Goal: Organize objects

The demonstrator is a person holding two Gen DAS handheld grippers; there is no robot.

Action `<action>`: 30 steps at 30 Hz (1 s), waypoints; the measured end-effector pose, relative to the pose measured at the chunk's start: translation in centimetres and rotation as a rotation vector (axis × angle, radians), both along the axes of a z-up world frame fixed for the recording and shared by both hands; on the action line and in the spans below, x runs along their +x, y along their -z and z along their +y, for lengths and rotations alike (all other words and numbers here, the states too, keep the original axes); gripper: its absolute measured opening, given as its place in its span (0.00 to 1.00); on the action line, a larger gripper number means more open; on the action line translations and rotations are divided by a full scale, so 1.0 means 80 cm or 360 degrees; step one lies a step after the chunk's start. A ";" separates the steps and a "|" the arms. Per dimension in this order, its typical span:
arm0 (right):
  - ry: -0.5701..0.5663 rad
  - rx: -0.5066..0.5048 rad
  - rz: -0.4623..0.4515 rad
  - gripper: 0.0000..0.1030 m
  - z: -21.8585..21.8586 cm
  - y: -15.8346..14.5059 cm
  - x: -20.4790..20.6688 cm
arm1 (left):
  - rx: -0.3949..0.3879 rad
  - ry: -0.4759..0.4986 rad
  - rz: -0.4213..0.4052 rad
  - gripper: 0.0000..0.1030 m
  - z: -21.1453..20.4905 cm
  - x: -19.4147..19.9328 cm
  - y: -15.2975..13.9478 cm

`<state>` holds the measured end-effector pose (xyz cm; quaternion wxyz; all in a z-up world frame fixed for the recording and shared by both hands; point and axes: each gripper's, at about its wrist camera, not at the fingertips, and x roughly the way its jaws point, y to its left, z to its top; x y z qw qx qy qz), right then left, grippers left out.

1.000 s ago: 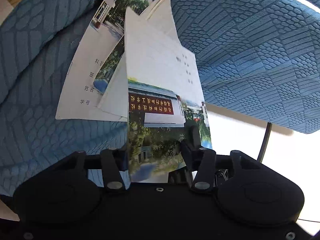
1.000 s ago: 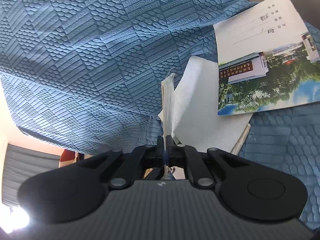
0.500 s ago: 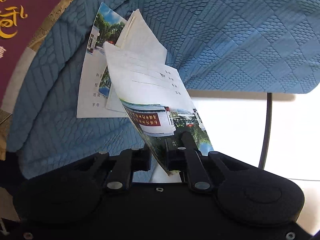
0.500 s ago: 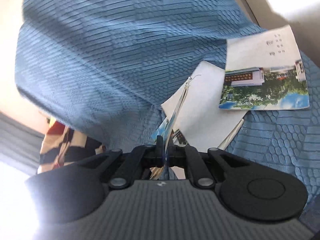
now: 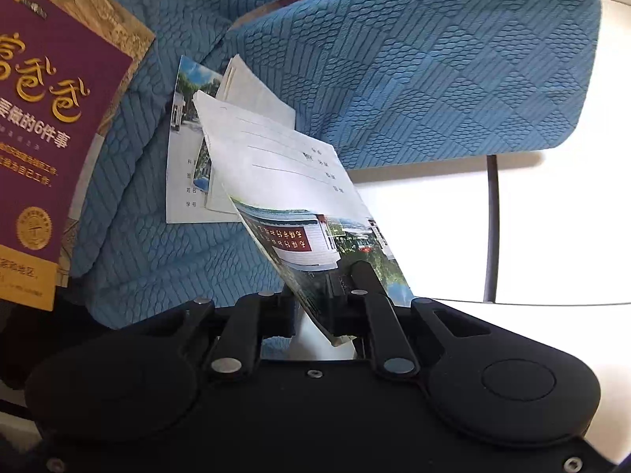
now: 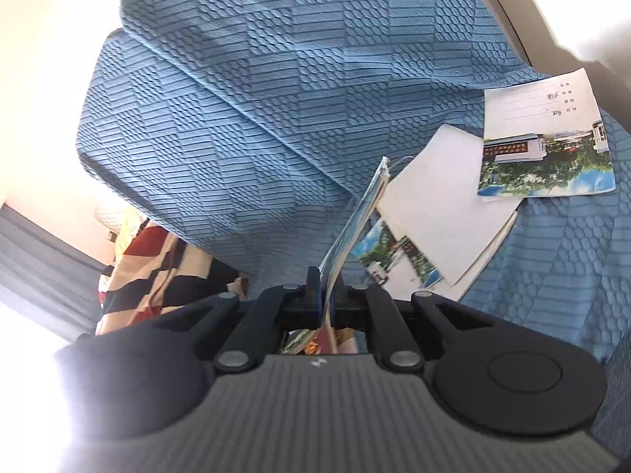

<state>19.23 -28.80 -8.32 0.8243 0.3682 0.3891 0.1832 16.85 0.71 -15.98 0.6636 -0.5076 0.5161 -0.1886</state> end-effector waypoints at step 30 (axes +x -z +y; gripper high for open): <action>-0.0123 -0.0078 -0.0150 0.09 0.096 -0.060 -0.050 | 0.0110 -0.0028 -0.0206 0.12 0.102 -0.064 -0.079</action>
